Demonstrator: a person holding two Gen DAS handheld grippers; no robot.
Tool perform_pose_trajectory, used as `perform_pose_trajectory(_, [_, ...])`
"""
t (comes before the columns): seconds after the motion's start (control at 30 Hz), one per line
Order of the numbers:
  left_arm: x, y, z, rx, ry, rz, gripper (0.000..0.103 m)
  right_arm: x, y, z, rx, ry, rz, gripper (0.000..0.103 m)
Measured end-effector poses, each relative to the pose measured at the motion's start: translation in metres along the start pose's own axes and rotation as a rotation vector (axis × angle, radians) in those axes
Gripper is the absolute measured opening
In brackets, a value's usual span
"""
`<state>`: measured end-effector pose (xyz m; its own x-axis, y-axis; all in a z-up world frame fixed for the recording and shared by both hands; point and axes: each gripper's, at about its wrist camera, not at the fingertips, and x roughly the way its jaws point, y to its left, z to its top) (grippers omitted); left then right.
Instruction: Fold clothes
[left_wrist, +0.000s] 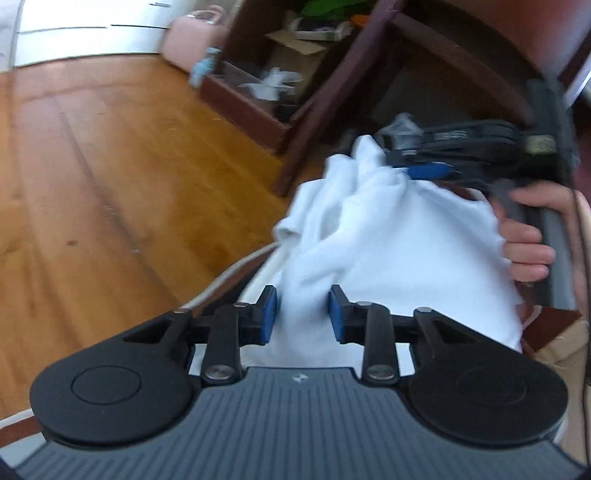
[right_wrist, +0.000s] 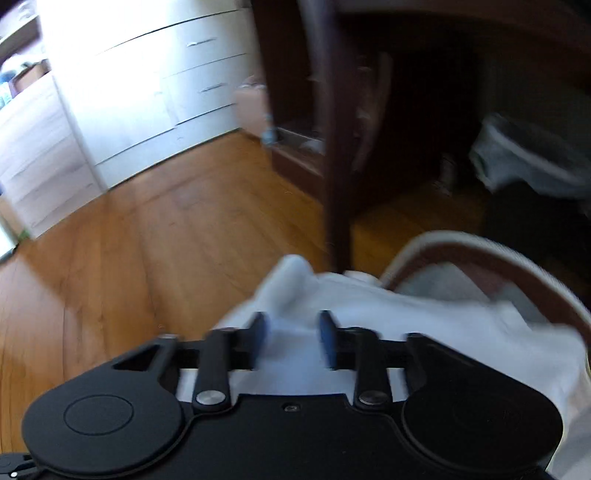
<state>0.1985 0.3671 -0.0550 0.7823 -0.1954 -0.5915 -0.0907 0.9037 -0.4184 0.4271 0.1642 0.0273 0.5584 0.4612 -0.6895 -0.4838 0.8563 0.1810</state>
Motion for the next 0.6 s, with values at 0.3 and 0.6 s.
perform_pose_trajectory(0.3, [-0.023, -0.052, 0.028, 0.220, -0.179, 0.001, 0.058, -0.097, -0.084, -0.053, -0.080, -0.167, 0.117, 0.047])
perform_pose_trajectory(0.6, [0.104, -0.071, 0.072, 0.183, 0.108, -0.012, 0.036, -0.061, -0.097, -0.080, -0.240, -0.142, 0.001, 0.056])
